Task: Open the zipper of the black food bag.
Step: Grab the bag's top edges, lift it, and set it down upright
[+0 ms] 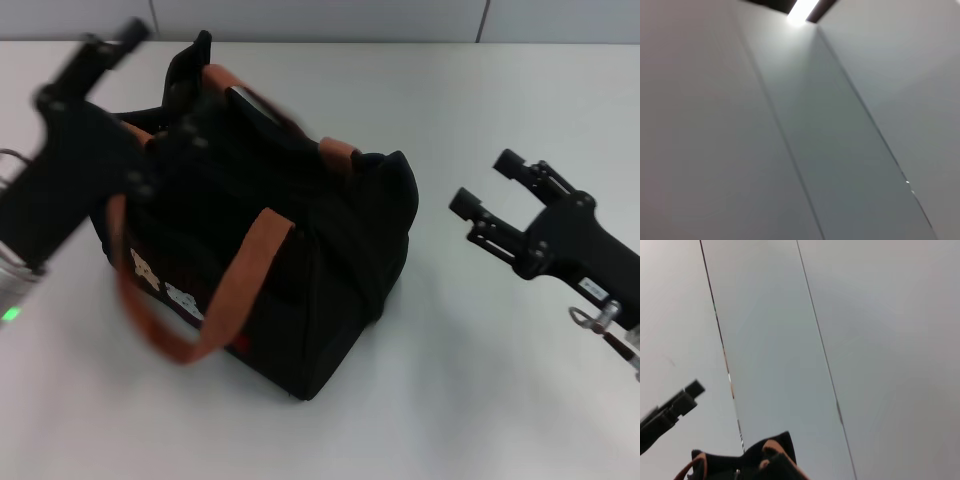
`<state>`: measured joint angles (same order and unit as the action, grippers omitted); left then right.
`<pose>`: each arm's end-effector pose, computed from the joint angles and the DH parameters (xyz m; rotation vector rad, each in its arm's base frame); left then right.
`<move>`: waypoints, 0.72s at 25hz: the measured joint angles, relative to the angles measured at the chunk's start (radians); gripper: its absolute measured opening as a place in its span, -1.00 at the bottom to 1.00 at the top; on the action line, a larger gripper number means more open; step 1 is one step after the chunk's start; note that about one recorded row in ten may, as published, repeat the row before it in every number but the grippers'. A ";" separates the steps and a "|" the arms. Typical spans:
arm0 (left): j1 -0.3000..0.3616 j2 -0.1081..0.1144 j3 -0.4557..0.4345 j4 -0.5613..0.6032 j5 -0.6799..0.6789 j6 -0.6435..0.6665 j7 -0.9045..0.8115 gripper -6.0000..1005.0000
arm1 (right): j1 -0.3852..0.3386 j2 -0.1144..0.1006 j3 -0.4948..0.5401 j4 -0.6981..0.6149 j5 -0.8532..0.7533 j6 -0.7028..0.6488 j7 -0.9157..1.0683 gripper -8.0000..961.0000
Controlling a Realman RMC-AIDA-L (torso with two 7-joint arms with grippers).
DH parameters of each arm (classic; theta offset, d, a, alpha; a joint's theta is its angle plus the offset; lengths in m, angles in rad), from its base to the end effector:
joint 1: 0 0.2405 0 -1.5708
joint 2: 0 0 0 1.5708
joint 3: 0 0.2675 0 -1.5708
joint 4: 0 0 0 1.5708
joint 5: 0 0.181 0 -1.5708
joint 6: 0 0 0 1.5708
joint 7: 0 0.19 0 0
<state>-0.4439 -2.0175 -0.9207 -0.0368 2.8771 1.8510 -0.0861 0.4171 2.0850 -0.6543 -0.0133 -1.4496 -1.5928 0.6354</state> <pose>-0.2150 0.2937 0.0078 -1.8837 0.2391 -1.1001 0.2440 0.2886 -0.0603 -2.1750 0.5446 1.1639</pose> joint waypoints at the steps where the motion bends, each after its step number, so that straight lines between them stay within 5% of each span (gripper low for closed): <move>1: 0.006 0.012 -0.012 0.001 0.000 0.001 -0.055 0.33 | -0.009 0.000 0.001 -0.011 0.000 -0.012 0.001 0.75; 6: 0.073 0.050 -0.046 0.003 -0.001 0.036 -0.159 0.44 | -0.052 -0.002 0.016 -0.073 0.001 -0.063 0.049 0.75; 10: 0.117 0.101 -0.039 0.019 0.005 0.052 -0.243 0.44 | -0.069 -0.003 0.018 -0.127 -0.002 -0.075 0.090 0.75; 12: 0.126 0.129 -0.036 0.075 0.008 0.055 -0.295 0.44 | -0.070 -0.005 0.013 -0.144 -0.004 -0.097 0.107 0.75; 18: 0.097 0.167 0.052 0.233 0.007 0.041 -0.298 0.45 | -0.079 -0.006 0.005 -0.184 -0.007 -0.105 0.146 0.75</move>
<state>-0.3471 -1.8509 -0.8683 0.1964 2.8842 1.8920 -0.3843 0.3378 2.0786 -0.6493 -0.1974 -1.4568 -1.6980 0.7812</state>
